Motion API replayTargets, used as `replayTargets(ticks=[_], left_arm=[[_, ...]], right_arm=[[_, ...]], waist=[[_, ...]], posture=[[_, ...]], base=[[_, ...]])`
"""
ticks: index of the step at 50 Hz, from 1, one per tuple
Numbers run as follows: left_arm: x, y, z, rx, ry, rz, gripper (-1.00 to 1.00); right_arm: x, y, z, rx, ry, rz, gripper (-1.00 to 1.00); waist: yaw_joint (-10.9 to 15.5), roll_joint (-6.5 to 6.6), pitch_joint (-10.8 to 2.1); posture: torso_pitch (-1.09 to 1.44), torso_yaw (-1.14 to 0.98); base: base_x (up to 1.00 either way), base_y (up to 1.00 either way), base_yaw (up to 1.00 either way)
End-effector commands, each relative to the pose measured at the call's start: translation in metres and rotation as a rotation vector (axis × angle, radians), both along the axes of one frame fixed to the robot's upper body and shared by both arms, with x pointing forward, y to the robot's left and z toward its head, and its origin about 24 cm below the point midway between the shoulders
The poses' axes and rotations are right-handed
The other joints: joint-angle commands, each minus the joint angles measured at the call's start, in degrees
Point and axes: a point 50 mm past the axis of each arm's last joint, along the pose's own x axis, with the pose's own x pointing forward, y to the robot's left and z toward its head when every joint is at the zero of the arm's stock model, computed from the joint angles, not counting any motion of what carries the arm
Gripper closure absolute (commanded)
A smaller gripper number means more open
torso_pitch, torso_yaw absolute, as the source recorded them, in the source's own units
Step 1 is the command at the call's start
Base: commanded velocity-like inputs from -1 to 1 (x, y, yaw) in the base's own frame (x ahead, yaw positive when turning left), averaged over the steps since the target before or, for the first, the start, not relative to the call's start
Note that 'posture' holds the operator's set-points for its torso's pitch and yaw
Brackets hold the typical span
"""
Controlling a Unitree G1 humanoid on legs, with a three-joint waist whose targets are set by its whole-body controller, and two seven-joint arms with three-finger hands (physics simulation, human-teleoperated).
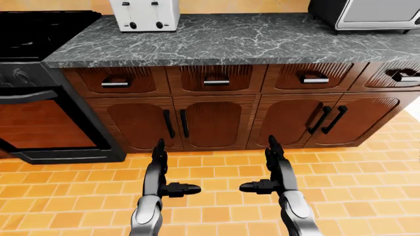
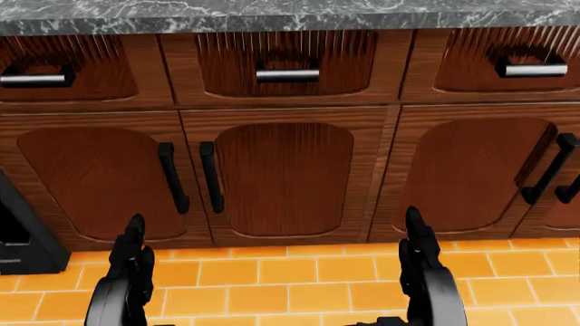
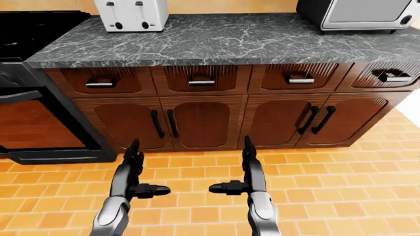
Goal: Navigate to the microwave.
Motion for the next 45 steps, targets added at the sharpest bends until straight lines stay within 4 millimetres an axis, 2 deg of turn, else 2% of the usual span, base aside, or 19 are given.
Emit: replayTargets(ticks=[1, 3, 4, 5, 7, 8, 28, 29, 30, 32, 39, 45], left_arm=[[0.0094, -0.0011, 0.0322, 0.002, -0.171, -0.009, -1.00], [0.0094, -0.0011, 0.0322, 0.002, -0.171, -0.009, -1.00], [0.0094, -0.0011, 0.0322, 0.002, -0.171, -0.009, -1.00], [0.0094, -0.0011, 0.0322, 0.002, -0.171, -0.009, -1.00], [0.0094, -0.0011, 0.0322, 0.002, -0.171, -0.009, -1.00], [0.0094, -0.0011, 0.0322, 0.002, -0.171, -0.009, -1.00], [0.0094, -0.0011, 0.0322, 0.002, -0.171, -0.009, -1.00], [0.0094, -0.0011, 0.0322, 0.002, -0.171, -0.009, -1.00], [0.0094, -0.0011, 0.0322, 0.002, -0.171, -0.009, -1.00], [0.0094, -0.0011, 0.0322, 0.002, -0.171, -0.009, -1.00], [0.0094, -0.0011, 0.0322, 0.002, -0.171, -0.009, -1.00], [0.0094, -0.0011, 0.0322, 0.002, -0.171, -0.009, -1.00]], right_arm=[[0.0096, -0.0001, 0.0293, -0.020, -0.161, 0.004, -1.00], [0.0082, -0.0002, 0.0310, -0.019, -0.160, 0.007, -1.00], [0.0078, -0.0001, 0.0317, -0.015, -0.159, 0.008, -1.00], [0.0078, 0.0006, 0.0301, -0.006, -0.156, 0.016, -1.00], [0.0079, 0.0005, 0.0303, 0.002, -0.159, 0.018, -1.00], [0.0078, 0.0007, 0.0313, 0.005, -0.159, 0.019, -1.00], [0.0079, -0.0001, 0.0308, -0.002, -0.156, 0.016, -1.00], [0.0078, -0.0001, 0.0312, -0.001, -0.155, 0.017, -1.00], [0.0074, 0.0000, 0.0319, -0.001, -0.155, 0.018, -1.00], [0.0076, 0.0001, 0.0308, -0.002, -0.153, 0.019, -1.00], [0.0079, 0.0005, 0.0288, 0.000, -0.149, 0.022, -1.00], [0.0079, 0.0003, 0.0297, -0.001, -0.148, 0.021, -1.00]], waist=[[-0.12, -0.45, -0.05], [0.39, -0.05, -3.54], [0.38, -0.11, -2.99], [0.41, -0.38, -0.97], [0.40, -0.44, -3.93], [0.41, -0.44, -4.27], [0.41, -0.20, -5.16], [0.36, 0.13, -6.03], [0.38, 0.04, -5.19], [0.32, 0.19, -4.58], [0.13, 0.88, -3.90], [0.15, -0.12, -3.38]], posture=[[0.00, 0.00], [0.00, 0.00], [0.00, 0.00], [0.00, 0.00], [0.00, 0.00], [0.00, 0.00], [0.00, 0.00], [0.00, 0.00], [0.00, 0.00], [0.00, 0.00], [0.00, 0.00], [0.00, 0.00]], base=[[0.00, 0.00, 0.00], [0.00, 0.00, 0.00], [0.00, 0.00, 0.00], [0.00, 0.00, 0.00], [0.00, 0.00, 0.00], [0.00, 0.00, 0.00], [0.00, 0.00, 0.00], [0.00, 0.06, 0.00], [0.00, 0.08, 0.00], [0.00, 0.09, 0.00], [0.00, 0.14, 0.00], [0.00, 0.18, 0.00]])
